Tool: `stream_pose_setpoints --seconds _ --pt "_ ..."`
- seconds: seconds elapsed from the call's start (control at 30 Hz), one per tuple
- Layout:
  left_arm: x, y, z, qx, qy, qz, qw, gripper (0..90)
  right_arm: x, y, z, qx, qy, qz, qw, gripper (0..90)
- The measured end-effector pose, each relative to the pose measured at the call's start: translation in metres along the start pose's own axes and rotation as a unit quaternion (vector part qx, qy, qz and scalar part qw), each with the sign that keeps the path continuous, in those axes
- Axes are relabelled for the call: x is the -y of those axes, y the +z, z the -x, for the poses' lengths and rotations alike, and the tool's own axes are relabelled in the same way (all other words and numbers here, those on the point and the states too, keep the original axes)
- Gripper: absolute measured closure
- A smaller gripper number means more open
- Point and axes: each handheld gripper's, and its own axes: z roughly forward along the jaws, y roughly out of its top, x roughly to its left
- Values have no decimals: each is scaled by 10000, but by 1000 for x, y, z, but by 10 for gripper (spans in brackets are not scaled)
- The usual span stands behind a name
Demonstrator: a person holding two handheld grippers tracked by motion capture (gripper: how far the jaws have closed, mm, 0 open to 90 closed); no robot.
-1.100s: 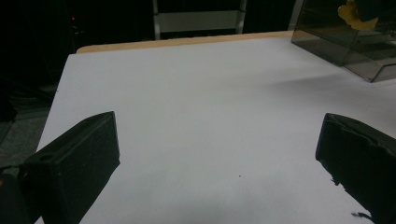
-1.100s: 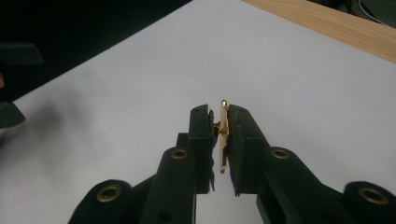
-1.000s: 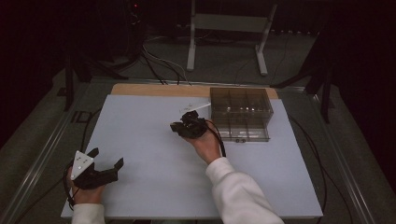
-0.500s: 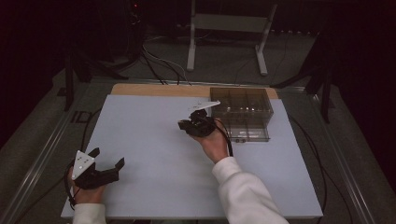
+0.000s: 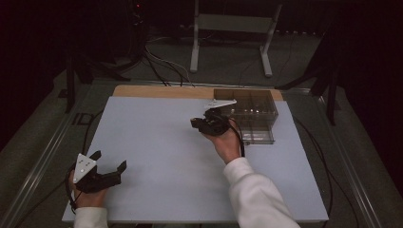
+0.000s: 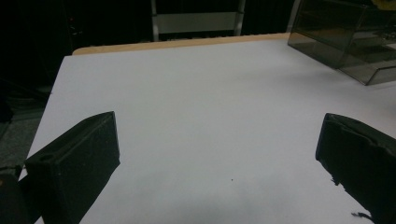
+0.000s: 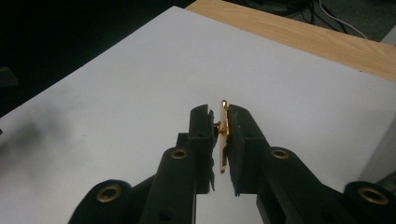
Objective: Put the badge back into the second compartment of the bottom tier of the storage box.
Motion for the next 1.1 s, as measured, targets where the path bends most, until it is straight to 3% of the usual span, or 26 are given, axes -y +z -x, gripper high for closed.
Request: stream_pose_setpoints --seconds 0.83,1.1 --pt "1 1 0 -11 10 -37 10000 4 1 -29 29 397 152 101 9990 811" --pt "2 0 -1 -41 -9 -19 10000 4 4 -40 44 593 261 73 9979 810"
